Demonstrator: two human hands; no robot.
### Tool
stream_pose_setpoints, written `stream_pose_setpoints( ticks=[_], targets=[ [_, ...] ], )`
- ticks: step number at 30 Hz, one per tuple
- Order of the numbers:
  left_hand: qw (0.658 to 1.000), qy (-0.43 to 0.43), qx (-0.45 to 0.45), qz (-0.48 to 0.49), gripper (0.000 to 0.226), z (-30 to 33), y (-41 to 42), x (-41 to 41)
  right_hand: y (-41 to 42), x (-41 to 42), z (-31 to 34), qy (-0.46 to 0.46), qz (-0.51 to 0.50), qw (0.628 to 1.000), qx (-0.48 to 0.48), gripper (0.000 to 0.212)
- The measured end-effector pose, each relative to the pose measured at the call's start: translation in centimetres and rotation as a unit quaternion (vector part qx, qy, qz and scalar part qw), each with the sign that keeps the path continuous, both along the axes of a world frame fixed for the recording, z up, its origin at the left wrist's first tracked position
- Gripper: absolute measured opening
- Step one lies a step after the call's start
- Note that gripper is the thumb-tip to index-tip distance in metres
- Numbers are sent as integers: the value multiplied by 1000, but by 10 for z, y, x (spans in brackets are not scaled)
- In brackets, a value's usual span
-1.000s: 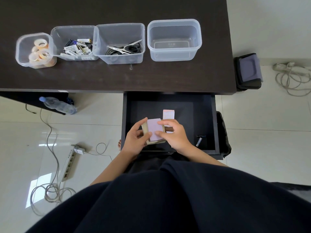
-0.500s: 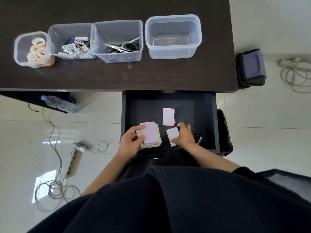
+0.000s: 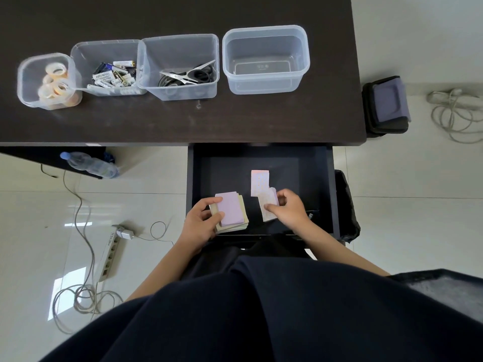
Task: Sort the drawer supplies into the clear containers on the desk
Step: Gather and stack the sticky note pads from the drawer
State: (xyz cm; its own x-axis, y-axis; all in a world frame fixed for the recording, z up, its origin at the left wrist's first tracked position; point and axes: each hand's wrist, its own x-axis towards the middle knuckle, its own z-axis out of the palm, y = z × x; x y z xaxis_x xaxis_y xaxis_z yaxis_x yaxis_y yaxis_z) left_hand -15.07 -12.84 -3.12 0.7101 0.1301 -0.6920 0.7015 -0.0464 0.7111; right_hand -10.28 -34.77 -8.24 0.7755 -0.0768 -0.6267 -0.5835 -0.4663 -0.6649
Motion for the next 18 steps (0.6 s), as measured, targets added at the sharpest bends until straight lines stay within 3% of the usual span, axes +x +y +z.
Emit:
stream_pose_setpoints(
  ticks=[6,12,18],
  targets=[
    [1000,1,-8,-21,28,4,-6,10,7,-1,41,-128,-27,988,88,16],
    [998,-1,-28,-48,26,12,-11,17,21,-1,53,-275,50,958,67,16],
    [998,-22,-32,-45,28,18,-12,21,26,-7,39,-263,119,957,32,30]
  ],
)
